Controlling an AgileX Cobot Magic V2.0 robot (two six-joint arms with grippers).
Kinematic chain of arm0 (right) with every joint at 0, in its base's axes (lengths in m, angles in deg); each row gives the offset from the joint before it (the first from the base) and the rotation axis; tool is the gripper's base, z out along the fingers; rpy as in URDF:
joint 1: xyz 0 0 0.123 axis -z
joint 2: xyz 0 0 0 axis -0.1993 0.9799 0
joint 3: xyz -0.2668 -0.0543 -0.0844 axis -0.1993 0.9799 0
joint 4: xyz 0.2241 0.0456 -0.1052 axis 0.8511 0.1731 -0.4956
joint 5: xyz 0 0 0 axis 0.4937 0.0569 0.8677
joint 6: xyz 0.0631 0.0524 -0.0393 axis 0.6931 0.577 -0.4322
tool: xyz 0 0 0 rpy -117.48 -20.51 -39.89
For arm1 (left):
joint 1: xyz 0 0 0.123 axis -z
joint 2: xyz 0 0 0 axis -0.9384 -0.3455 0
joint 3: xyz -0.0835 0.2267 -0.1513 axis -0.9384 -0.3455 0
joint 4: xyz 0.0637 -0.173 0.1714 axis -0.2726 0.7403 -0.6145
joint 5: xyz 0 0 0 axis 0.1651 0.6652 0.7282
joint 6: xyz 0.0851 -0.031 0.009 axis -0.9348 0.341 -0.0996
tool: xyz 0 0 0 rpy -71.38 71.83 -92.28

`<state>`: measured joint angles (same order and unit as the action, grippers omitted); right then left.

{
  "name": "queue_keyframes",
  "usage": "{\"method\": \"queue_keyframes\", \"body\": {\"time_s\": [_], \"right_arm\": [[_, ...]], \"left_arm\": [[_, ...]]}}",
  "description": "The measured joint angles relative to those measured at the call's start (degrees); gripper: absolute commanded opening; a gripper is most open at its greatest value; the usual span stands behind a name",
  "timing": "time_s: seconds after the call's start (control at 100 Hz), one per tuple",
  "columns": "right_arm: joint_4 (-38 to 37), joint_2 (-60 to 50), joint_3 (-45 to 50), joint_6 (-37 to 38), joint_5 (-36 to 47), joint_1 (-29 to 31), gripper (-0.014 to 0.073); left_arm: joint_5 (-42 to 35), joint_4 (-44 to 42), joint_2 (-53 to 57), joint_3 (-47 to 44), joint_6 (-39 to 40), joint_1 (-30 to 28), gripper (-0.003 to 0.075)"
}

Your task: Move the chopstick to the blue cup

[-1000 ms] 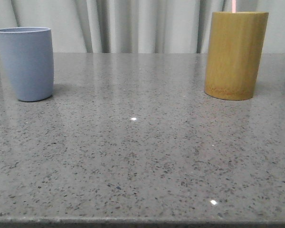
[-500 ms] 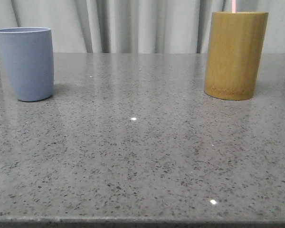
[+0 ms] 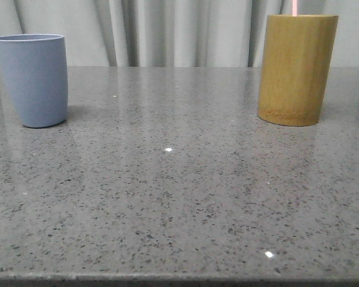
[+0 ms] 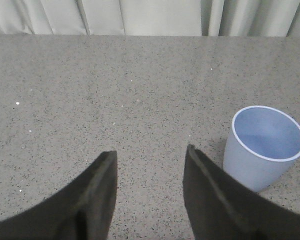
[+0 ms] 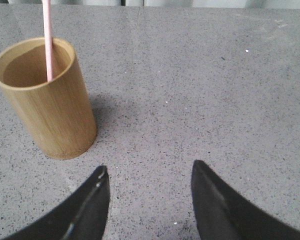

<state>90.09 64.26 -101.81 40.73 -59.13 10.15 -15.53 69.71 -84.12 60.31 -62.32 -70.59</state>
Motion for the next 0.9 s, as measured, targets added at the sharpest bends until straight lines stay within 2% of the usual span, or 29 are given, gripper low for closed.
{"method": "queue_keyframes", "body": {"time_s": [0.18, 0.4, 0.67, 0.9], "right_arm": [[0.0, 2.0, -2.6, 0.0, -2.1, 0.0, 0.0390], [0.0, 2.8, -2.9, 0.0, -2.3, 0.0, 0.0390], [0.0, 2.8, -2.9, 0.0, -2.3, 0.0, 0.0390], [0.0, 2.8, -2.9, 0.0, -2.3, 0.0, 0.0390]], "left_arm": [[5.8, 4.8, -9.5, 9.8, -5.5, 0.0, 0.0314], [14.2, 8.4, -23.9, 21.6, -7.2, 0.0, 0.0414], [21.2, 8.8, -38.2, 32.9, -7.6, 4.4, 0.0412], [23.3, 8.8, -45.4, 35.8, -7.4, 8.6, 0.0412]]}}
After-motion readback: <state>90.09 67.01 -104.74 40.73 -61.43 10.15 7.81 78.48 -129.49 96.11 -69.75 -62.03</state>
